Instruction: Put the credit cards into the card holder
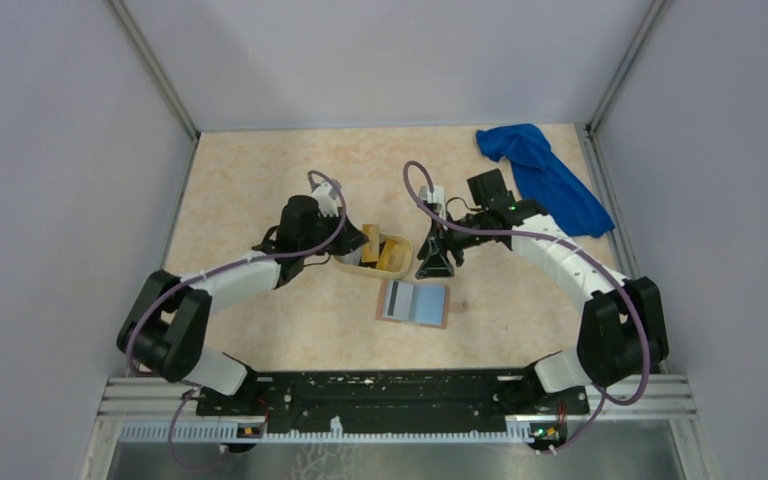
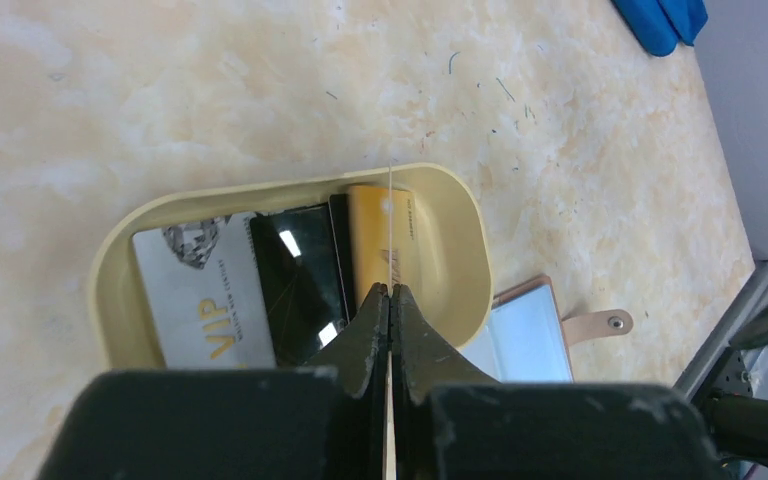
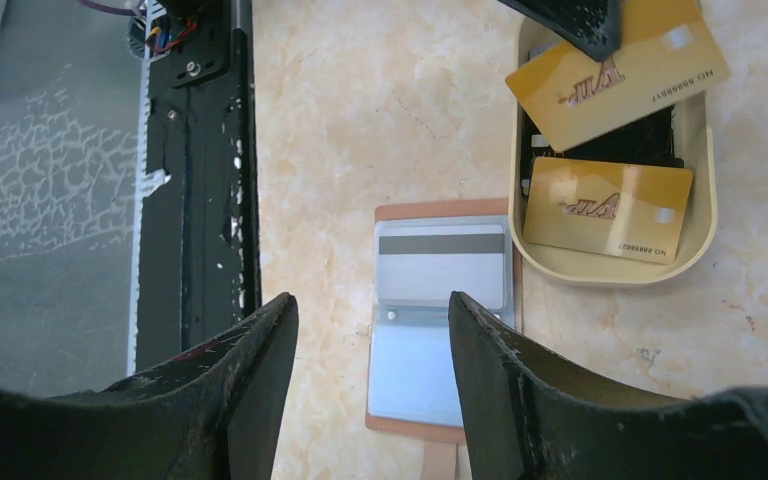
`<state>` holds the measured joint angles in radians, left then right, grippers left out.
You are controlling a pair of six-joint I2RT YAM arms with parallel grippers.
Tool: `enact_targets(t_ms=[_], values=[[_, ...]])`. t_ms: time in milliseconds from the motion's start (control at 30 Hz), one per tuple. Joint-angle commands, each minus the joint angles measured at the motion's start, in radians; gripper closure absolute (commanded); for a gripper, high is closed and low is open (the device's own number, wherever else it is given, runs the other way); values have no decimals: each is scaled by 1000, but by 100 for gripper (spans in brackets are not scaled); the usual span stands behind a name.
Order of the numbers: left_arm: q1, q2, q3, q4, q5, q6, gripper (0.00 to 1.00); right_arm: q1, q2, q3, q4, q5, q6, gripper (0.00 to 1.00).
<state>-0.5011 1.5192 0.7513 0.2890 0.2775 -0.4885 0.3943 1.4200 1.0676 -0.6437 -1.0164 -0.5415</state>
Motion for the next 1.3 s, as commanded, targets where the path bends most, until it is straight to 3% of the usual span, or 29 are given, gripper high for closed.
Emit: enact_targets(t_ms=[0,267,567,867,1067,1267], values=[[6,-131,-73,78,-46,70,100,-11,-46,39,3,-39,-61,43],[6,-327,-291,367,167,27,100,-11,-116,-14,58,-42,-97,42],[-1,-326,-501,896,460,-195,100,-9,-121,-52,64,-149,-118,38],[-104,-231,-556,1198,412,-296,100,85,-90,-160,384,-164,211,39],[-139,-203,-575,1291,316,-325,100,114,-95,-298,821,-231,585,43],[-145,-208,-573,1277,281,-321,100,175,-96,-309,861,-229,606,50]])
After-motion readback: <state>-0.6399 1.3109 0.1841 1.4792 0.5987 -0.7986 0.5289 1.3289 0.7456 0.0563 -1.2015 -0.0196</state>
